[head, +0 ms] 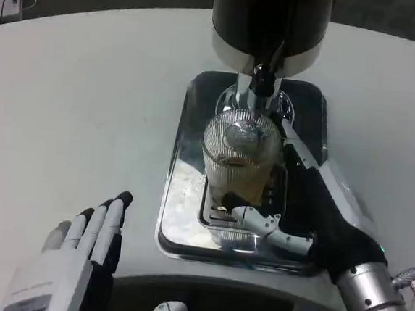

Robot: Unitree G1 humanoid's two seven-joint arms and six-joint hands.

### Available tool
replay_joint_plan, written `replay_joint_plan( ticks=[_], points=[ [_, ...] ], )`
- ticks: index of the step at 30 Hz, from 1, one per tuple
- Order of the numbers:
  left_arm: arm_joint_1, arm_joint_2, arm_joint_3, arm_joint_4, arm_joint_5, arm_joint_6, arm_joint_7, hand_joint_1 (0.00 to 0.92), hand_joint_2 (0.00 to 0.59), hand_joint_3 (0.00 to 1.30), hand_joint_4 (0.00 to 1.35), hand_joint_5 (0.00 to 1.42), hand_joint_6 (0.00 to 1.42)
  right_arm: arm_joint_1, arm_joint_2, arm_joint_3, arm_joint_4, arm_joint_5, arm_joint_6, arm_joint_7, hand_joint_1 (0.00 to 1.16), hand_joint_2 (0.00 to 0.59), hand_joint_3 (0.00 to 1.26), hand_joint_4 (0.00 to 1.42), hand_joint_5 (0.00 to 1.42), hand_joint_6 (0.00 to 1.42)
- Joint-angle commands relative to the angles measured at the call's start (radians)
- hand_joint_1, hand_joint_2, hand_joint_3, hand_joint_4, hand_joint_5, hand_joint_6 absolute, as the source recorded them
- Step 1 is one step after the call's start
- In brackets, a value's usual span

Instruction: Grasp the cup under the faucet to collect the drink, then remove the cup.

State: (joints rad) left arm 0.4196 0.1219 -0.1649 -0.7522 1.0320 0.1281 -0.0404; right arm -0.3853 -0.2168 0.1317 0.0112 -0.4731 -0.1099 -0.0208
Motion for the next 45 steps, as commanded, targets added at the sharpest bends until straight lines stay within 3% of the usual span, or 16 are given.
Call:
replay_joint_plan(
  ticks=[1, 29, 45],
  points=[
    [0.013, 0.004, 0.014, -0.022, -0.005, -0.005, -0.014, 0.0, 0.173, 0.0, 0.0, 0.0, 0.0, -0.024, 0.016, 0.009, 0.025, 0.006, 0.005, -0.011, 0.55, 0.237, 0.0, 0.0, 0.02, 0.16],
    [-0.004, -0.008, 0.042, -0.03, -0.02, 0.015, -0.081, 0.0, 0.178, 0.0, 0.0, 0.0, 0.0, -0.114, 0.082, 0.026, 0.154, 0.023, 0.051, -0.057, 0.59, 0.225, 0.0, 0.0, 0.05, 0.16],
    [-0.021, -0.01, 0.043, -0.025, -0.016, 0.03, -0.1, 0.0, 0.188, 0.0, 0.0, 0.0, 0.0, -0.135, 0.111, 0.042, 0.208, 0.049, 0.031, -0.088, 0.66, 0.208, 0.0, 0.08, 0.12, 0.22]
  ],
)
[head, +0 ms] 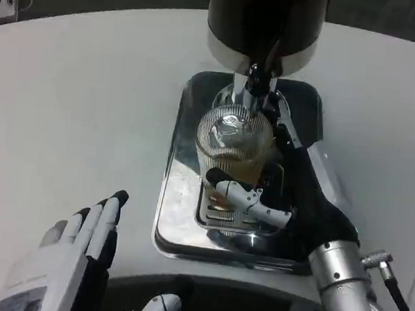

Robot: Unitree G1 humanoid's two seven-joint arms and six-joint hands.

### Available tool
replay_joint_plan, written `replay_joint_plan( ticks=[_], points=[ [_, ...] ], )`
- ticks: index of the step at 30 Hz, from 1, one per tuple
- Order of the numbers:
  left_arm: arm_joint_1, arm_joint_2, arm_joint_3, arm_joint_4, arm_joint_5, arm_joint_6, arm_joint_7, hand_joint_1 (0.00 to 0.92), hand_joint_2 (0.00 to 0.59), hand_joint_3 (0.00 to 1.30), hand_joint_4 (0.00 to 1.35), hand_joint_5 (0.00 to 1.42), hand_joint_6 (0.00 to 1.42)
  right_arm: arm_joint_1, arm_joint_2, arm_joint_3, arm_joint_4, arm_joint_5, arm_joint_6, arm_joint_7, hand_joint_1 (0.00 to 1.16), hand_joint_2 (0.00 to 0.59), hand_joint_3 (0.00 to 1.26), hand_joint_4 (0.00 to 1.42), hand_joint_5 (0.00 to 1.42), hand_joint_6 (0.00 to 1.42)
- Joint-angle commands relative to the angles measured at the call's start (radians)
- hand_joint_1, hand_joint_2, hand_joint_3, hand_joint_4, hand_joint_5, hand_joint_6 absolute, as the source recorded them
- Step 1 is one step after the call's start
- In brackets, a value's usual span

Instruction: Grasp the cup under the faucet to collect the drink, then remove the cup.

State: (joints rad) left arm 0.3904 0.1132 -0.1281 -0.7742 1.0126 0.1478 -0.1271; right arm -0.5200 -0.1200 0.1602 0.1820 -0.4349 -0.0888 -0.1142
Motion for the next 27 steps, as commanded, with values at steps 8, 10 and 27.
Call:
replay_joint_plan(
  ticks=[8, 10, 27],
  points=[
    [0.011, 0.0, 0.014, -0.007, 0.0, 0.017, -0.023, 0.0, 0.19, 0.0, 0.0, 0.0, 0.0, 0.004, 0.031, 0.032, 0.051, 0.016, -0.025, -0.014, 0.67, 0.2, 0.04, 0.12, 0.16, 0.26],
    [0.008, 0.0, 0.015, -0.005, -0.002, 0.018, -0.026, 0.0, 0.191, 0.0, 0.0, 0.0, 0.0, 0.007, 0.034, 0.038, 0.045, 0.013, -0.032, -0.022, 0.68, 0.2, 0.04, 0.12, 0.16, 0.26],
    [-0.004, 0.0, 0.015, -0.001, -0.011, 0.027, -0.038, 0.0, 0.191, 0.0, 0.0, 0.0, 0.0, 0.034, 0.047, 0.039, 0.002, 0.023, -0.056, -0.045, 0.69, 0.204, 0.06, 0.13, 0.19, 0.28]
  ],
)
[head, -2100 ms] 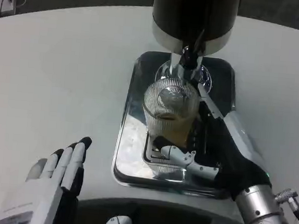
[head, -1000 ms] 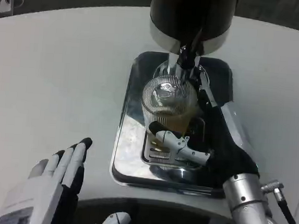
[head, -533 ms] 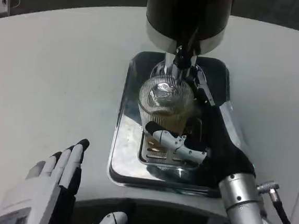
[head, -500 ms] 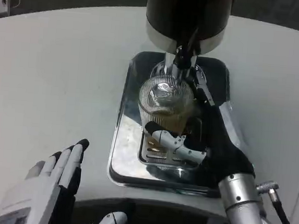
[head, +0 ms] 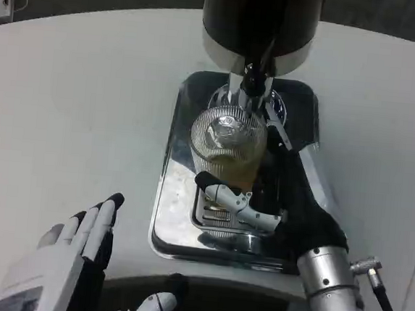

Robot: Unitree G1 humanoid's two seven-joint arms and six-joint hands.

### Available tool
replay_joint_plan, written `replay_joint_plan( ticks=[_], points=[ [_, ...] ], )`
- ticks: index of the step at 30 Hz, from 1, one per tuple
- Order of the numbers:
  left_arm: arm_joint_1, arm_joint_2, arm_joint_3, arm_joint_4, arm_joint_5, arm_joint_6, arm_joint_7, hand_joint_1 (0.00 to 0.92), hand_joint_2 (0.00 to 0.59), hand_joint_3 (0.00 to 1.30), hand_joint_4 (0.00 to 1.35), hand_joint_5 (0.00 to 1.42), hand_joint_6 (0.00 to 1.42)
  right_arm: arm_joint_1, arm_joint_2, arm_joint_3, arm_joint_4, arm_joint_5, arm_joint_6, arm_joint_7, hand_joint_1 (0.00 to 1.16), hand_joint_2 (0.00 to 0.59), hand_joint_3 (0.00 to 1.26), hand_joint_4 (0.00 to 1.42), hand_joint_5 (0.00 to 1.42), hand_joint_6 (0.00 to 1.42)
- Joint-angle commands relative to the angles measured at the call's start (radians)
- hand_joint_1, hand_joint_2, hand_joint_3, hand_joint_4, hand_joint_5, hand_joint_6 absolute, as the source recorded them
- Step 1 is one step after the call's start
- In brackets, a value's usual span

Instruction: Grasp the cup under the faucet to collect the drink, then remove the cup.

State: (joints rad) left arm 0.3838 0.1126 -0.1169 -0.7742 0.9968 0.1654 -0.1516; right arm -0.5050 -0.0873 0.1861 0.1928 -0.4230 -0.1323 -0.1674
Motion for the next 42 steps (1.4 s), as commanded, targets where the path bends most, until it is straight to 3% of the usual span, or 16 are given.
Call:
replay_joint_plan(
  ticks=[1, 11, 18, 22, 26, 29, 34, 42],
  points=[
    [0.002, 0.001, 0.004, -0.002, 0.005, 0.01, -0.014, 0.0, 0.191, 0.0, 0.0, 0.0, 0.0, 0.017, 0.015, 0.014, -0.009, 0.012, -0.012, 0.008, 0.69, 0.204, 0.06, 0.13, 0.19, 0.28],
    [0.011, -0.009, 0.005, -0.015, 0.006, 0.022, -0.016, 0.0, 0.188, 0.0, 0.0, 0.0, 0.0, -0.035, 0.032, 0.013, 0.044, 0.03, -0.005, 0.009, 0.72, 0.212, 0.08, 0.15, 0.22, 0.3],
    [0.01, -0.009, 0.016, -0.025, 0.0, 0.028, -0.021, 0.0, 0.187, 0.0, 0.0, 0.0, 0.0, -0.066, 0.043, 0.018, 0.083, 0.017, -0.006, -0.013, 0.79, 0.204, 0.17, 0.26, 0.31, 0.38],
    [0.016, -0.011, 0.023, -0.031, -0.003, 0.029, -0.025, 0.0, 0.187, 0.0, 0.0, 0.0, 0.0, -0.072, 0.05, 0.018, 0.102, 0.003, -0.001, -0.047, 0.86, 0.225, 0.28, 0.37, 0.41, 0.52],
    [0.016, -0.013, 0.031, -0.036, -0.004, 0.034, -0.031, 0.0, 0.187, 0.0, 0.0, 0.0, 0.0, -0.069, 0.054, 0.02, 0.105, -0.014, -0.001, -0.088, 0.96, 0.255, 0.4, 0.52, 0.63, 0.96],
    [0.011, -0.012, 0.033, -0.037, -0.004, 0.038, -0.035, 0.0, 0.187, 0.0, 0.0, 0.0, 0.0, -0.07, 0.059, 0.017, 0.107, -0.015, -0.004, -0.115, 1.1, 0.267, 0.53, 0.67, 0.84, 1.23],
    [0.003, -0.012, 0.032, -0.034, -0.002, 0.044, -0.042, 0.0, 0.186, 0.0, 0.0, 0.0, 0.0, -0.071, 0.061, 0.006, 0.102, -0.01, -0.018, -0.146, 1.13, 0.235, 0.62, 0.78, 0.98, 1.39],
    [-0.016, -0.013, 0.022, -0.022, 0.001, 0.048, -0.046, 0.0, 0.182, 0.0, 0.0, 0.0, 0.0, -0.057, 0.059, -0.014, 0.076, 0.001, -0.047, -0.164, 1.16, 0.164, 0.72, 0.89, 1.1, 1.42]
  ],
)
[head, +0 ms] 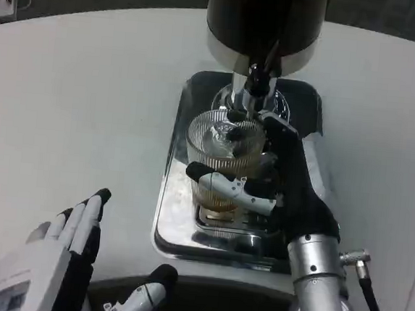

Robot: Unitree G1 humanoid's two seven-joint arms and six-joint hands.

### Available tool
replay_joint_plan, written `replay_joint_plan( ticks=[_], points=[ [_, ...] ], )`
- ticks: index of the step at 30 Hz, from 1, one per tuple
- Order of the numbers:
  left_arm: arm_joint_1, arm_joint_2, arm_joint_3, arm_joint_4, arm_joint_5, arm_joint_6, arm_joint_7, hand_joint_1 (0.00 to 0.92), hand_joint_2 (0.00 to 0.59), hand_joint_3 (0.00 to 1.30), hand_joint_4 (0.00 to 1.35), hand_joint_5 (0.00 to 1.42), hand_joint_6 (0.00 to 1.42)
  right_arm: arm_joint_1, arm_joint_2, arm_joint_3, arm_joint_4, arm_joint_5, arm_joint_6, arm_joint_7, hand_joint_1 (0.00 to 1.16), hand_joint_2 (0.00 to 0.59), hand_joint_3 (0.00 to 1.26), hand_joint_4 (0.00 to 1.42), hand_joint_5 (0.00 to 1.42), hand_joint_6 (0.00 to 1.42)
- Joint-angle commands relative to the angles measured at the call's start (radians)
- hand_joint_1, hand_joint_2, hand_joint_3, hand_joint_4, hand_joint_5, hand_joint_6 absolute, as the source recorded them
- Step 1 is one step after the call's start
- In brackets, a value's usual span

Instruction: Grasp the cup under the faucet to collect the drink, then remove the cup.

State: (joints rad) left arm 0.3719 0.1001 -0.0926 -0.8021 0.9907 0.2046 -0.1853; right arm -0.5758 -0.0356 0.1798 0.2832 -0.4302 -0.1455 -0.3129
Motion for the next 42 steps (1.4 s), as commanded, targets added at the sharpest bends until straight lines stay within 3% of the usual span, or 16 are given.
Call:
replay_joint_plan(
  ticks=[1, 6, 17, 37, 42],
  points=[
    [-0.006, -0.001, -0.003, 0.008, 0.007, 0.009, -0.012, 0.0, 0.182, 0.0, 0.0, 0.0, 0.0, 0.014, 0.007, -0.009, -0.016, 0.008, -0.035, -0.018, 1.16, 0.16, 0.72, 0.9, 1.12, 1.42],
    [-0.012, -0.002, -0.007, 0.013, 0.008, 0.011, -0.011, 0.0, 0.182, 0.0, 0.0, 0.0, 0.0, 0.027, 0.005, -0.022, -0.044, 0.014, -0.043, -0.016, 1.16, 0.116, 0.75, 0.92, 1.14, 1.42],
    [-0.033, -0.002, -0.025, 0.029, 0.01, 0.011, -0.012, 0.0, 0.182, 0.0, 0.0, 0.0, 0.0, 0.095, 0.001, -0.031, -0.153, 0.033, -0.044, 0.01, 1.16, 0.104, 0.78, 0.94, 1.15, 1.42],
    [-0.048, -0.01, -0.042, -0.009, 0.021, -0.002, 0.009, 0.0, 0.182, 0.0, 0.0, 0.0, 0.0, 0.27, -0.03, -0.008, -0.332, 0.033, -0.045, 0.134, 1.16, 0.094, 0.8, 0.95, 1.17, 1.42],
    [-0.05, 0.0, -0.045, -0.014, 0.036, -0.011, 0.004, 0.0, 0.176, 0.0, 0.0, 0.0, 0.0, 0.323, -0.036, -0.025, -0.423, 0.063, -0.045, 0.157, 1.16, 0.094, 0.8, 0.95, 1.17, 1.42]
  ],
)
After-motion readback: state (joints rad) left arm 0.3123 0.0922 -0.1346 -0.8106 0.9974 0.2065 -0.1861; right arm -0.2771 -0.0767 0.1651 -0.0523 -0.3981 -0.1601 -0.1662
